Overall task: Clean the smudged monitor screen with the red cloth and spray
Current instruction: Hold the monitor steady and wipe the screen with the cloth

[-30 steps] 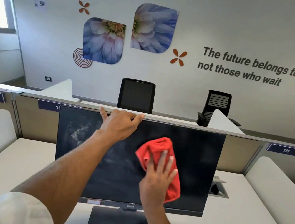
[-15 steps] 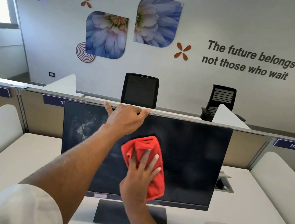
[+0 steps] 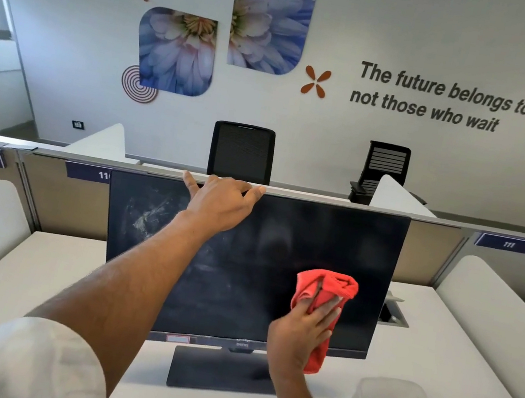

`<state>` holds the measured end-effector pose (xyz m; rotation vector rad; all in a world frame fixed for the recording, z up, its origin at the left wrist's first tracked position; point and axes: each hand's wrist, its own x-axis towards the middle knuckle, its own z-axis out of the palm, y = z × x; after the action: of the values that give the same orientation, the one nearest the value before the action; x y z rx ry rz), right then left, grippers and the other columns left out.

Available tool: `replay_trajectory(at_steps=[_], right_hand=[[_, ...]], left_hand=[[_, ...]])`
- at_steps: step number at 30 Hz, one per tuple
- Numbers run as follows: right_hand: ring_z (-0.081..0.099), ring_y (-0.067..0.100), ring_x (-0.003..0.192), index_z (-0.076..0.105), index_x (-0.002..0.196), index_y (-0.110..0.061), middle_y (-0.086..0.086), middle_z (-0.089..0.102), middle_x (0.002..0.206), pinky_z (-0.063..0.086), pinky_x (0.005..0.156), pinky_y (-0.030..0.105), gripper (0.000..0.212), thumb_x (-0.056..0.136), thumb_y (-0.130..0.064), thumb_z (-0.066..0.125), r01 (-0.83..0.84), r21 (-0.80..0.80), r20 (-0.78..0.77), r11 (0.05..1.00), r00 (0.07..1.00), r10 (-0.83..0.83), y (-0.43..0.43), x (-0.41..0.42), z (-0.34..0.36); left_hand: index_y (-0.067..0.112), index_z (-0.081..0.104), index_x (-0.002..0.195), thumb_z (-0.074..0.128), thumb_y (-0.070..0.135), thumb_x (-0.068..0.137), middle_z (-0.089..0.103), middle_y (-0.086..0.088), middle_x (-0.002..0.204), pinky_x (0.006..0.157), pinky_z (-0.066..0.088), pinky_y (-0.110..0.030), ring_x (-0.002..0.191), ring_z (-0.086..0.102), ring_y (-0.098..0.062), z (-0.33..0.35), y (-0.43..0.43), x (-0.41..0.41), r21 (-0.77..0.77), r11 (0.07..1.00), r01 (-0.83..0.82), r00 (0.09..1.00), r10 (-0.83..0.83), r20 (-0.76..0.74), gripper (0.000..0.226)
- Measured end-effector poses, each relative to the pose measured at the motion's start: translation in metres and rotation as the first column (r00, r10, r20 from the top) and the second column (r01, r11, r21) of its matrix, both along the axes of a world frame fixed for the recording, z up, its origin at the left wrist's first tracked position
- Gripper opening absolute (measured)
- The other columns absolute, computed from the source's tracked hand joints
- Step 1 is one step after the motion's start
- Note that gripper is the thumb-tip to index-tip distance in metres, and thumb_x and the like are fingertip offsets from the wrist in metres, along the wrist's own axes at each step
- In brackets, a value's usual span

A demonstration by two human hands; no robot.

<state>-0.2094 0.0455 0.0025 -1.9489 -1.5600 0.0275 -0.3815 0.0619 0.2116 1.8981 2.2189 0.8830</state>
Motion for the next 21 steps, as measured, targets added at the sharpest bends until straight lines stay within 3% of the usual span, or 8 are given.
replay_trajectory(at_steps=[5,10,14,16,19,21], right_hand=[[0.027,0.062,0.134,0.034,0.149,-0.002,0.04,0.023,0.15,0.04,0.096,0.069,0.08,0.071,-0.002,0.054,-0.059,-0.036,0.048,0.998,0.997,0.06,-0.016,-0.035,-0.004],[0.036,0.059,0.132,0.038,0.146,-0.014,0.031,0.037,0.149,0.04,0.097,0.069,0.088,0.066,-0.017,0.076,-0.344,-0.051,0.219,0.938,0.912,0.347,-0.047,-0.074,-0.032],[0.044,0.048,0.133,0.045,0.143,-0.021,0.019,0.041,0.151,0.043,0.098,0.066,0.067,0.08,-0.022,0.065,-0.448,-0.016,0.394,0.894,0.819,0.418,-0.049,-0.067,-0.049],[0.045,0.047,0.132,0.049,0.137,-0.021,0.02,0.042,0.15,0.042,0.1,0.064,0.055,0.083,-0.017,0.054,-0.394,-0.029,0.359,0.919,0.853,0.377,-0.043,-0.054,-0.05],[0.04,0.053,0.133,0.06,0.127,-0.014,0.032,0.04,0.146,0.038,0.103,0.063,0.052,0.075,-0.01,0.058,-0.235,-0.092,0.155,0.968,0.957,0.247,-0.032,-0.034,-0.046],[0.038,0.056,0.132,0.057,0.13,-0.006,0.037,0.034,0.146,0.04,0.1,0.063,0.054,0.077,-0.004,0.047,-0.104,-0.091,0.016,0.99,0.994,0.106,-0.023,-0.021,-0.041]], left_hand=[[0.035,0.064,0.122,0.024,0.063,0.095,0.067,0.001,0.117,0.106,-0.014,-0.069,0.134,0.036,-0.03,0.0,0.0,-0.003,-0.009,1.0,-0.011,1.0,0.011,-0.001,0.055],[0.035,0.065,0.117,0.024,0.058,0.097,0.066,0.001,0.115,0.106,-0.014,-0.069,0.132,0.036,-0.031,-0.002,0.001,-0.001,-0.011,1.0,-0.025,1.0,0.025,-0.003,0.051],[0.031,0.067,0.109,0.023,0.056,0.098,0.066,0.0,0.111,0.105,-0.015,-0.069,0.132,0.037,-0.031,-0.003,0.004,-0.004,-0.009,1.0,-0.021,1.0,0.021,0.004,0.052],[0.032,0.067,0.111,0.023,0.057,0.097,0.066,0.001,0.112,0.105,-0.015,-0.069,0.132,0.037,-0.03,-0.004,0.005,-0.004,-0.007,1.0,-0.011,1.0,0.011,-0.003,0.052],[0.035,0.065,0.117,0.024,0.059,0.096,0.067,0.002,0.115,0.105,-0.017,-0.068,0.133,0.037,-0.029,-0.005,0.006,-0.005,0.005,1.0,-0.002,1.0,0.002,0.0,0.051],[0.036,0.064,0.118,0.025,0.06,0.095,0.067,0.003,0.115,0.105,-0.018,-0.067,0.133,0.037,-0.028,-0.006,0.006,-0.006,0.011,1.0,0.004,1.0,-0.004,0.009,0.051]])
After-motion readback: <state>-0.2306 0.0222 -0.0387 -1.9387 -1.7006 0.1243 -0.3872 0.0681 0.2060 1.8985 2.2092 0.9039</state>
